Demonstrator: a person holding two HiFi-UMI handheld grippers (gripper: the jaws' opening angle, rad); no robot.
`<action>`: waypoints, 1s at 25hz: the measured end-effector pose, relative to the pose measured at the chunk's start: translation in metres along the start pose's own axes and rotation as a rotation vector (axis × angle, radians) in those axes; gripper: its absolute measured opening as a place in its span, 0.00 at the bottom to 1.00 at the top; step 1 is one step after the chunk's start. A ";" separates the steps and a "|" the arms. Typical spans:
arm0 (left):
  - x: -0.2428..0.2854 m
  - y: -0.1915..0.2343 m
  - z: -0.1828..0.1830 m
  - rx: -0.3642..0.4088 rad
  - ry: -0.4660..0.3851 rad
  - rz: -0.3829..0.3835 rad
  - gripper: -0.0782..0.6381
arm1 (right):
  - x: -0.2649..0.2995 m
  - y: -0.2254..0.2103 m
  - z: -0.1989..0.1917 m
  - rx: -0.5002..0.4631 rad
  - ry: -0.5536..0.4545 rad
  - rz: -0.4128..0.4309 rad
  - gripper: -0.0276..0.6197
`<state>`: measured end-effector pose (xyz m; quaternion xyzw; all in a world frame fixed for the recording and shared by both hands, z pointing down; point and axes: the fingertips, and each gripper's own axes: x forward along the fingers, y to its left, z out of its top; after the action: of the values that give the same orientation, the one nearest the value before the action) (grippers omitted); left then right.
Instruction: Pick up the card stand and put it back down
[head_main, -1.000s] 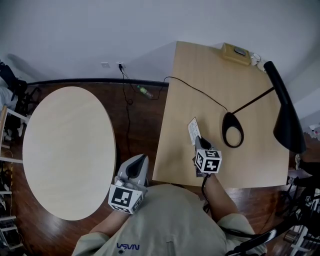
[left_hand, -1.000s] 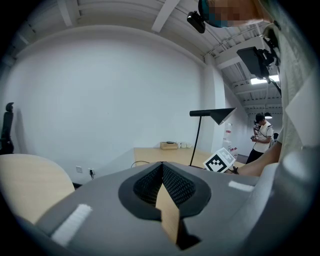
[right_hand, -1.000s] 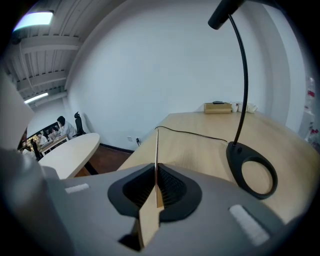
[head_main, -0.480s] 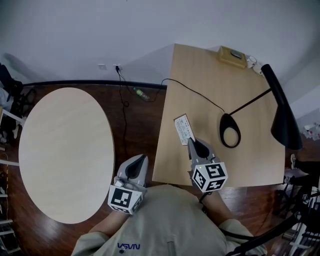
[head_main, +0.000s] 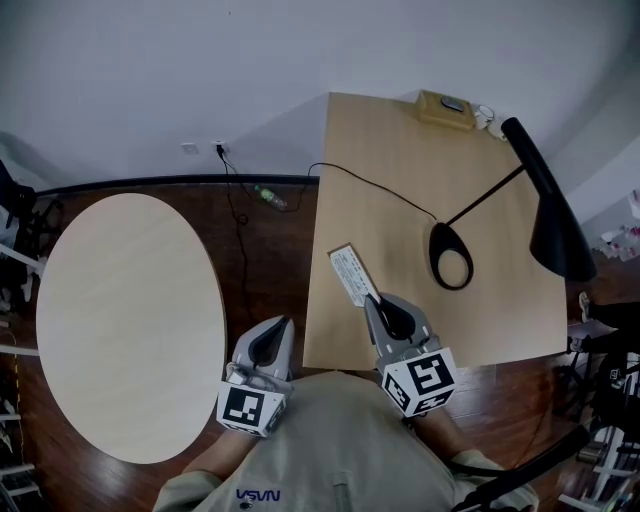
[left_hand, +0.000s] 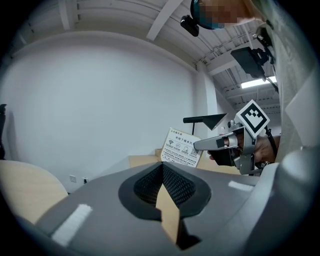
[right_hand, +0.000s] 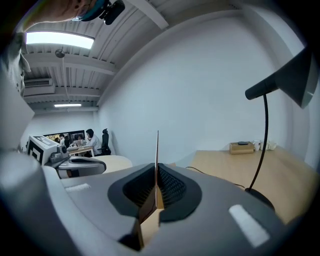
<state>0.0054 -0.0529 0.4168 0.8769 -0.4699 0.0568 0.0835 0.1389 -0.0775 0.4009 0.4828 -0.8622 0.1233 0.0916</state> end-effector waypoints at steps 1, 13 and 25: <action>0.000 -0.001 0.000 0.009 0.001 -0.003 0.11 | -0.003 0.002 0.002 -0.009 -0.003 0.001 0.07; -0.001 -0.011 -0.003 0.035 0.013 -0.015 0.11 | -0.009 0.012 -0.003 -0.020 0.003 0.025 0.07; -0.006 -0.003 -0.005 -0.002 0.000 0.023 0.11 | -0.008 0.015 -0.003 -0.026 0.009 0.033 0.07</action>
<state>0.0045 -0.0454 0.4209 0.8714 -0.4801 0.0571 0.0835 0.1301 -0.0624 0.4000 0.4667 -0.8712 0.1158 0.0995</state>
